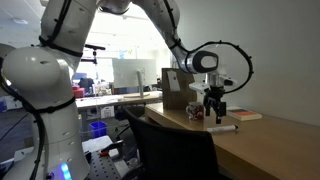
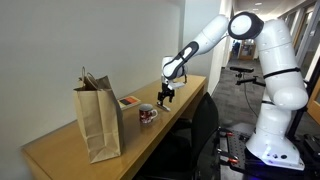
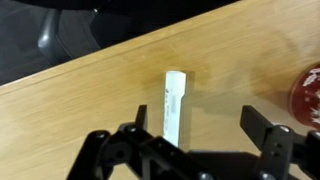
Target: Pick up the marker and put it in the cup
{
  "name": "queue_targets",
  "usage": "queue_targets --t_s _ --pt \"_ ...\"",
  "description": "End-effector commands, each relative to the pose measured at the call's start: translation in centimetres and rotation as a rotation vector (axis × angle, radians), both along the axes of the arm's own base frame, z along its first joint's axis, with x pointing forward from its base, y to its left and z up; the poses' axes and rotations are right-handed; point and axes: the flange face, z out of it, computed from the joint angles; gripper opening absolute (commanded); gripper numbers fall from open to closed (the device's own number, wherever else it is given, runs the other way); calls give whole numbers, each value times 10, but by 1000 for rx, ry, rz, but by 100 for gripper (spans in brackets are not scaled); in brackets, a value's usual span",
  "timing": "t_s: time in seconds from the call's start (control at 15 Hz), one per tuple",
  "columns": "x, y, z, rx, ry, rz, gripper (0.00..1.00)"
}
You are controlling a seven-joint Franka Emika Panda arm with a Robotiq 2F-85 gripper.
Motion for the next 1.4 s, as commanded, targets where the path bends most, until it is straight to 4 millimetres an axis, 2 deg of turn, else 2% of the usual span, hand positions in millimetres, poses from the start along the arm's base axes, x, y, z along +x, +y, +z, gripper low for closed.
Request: queue_targets --t_s 0.0,0.33,0.8,1.0,1.27,1.33 --pt "1 0 1 0 -1 0 100" --pt "-2 -2 1 -22 -17 -3 100" --pt "0 -16 -24 -12 13 4 100" --pt "9 -27 -34 -29 8 19 100" --pt "33 -36 -31 -68 0 41 100" --pt "41 -38 -30 -68 1 40 96"
